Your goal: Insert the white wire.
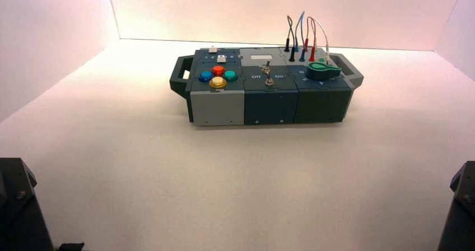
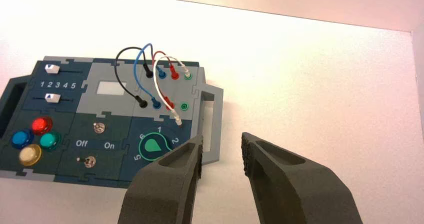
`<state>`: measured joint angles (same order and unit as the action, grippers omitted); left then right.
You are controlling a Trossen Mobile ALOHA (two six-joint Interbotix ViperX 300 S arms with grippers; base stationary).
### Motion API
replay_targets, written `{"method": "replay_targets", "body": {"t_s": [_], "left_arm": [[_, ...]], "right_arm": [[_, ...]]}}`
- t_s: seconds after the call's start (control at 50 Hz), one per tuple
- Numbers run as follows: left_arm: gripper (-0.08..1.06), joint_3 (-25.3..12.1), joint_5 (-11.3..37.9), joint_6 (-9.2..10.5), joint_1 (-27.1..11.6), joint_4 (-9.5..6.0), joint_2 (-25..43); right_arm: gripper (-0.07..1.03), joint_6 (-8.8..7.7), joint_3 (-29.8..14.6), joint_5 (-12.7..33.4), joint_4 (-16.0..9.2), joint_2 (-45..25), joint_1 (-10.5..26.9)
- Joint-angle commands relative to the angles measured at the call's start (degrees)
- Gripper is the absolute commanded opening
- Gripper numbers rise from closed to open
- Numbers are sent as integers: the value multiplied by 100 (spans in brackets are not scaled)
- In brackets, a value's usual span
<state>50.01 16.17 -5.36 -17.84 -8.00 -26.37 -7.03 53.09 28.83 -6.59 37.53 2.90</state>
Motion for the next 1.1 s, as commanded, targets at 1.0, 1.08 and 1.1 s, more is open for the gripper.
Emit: {"method": "replay_targets", "body": {"t_s": [1.0, 1.08, 1.1], "left_arm": [[-3, -1055, 1160, -132, -220, -18, 334], [-3, -1160, 1292, -185, -360, -26, 325], [-3, -1160, 1292, -185, -360, -26, 325]], "right_arm": [[44, -132, -809, 1081, -97, -255, 18], [44, -220, -932, 1222, -97, -343, 35], [44, -229, -949, 1239, -97, -360, 35]]}}
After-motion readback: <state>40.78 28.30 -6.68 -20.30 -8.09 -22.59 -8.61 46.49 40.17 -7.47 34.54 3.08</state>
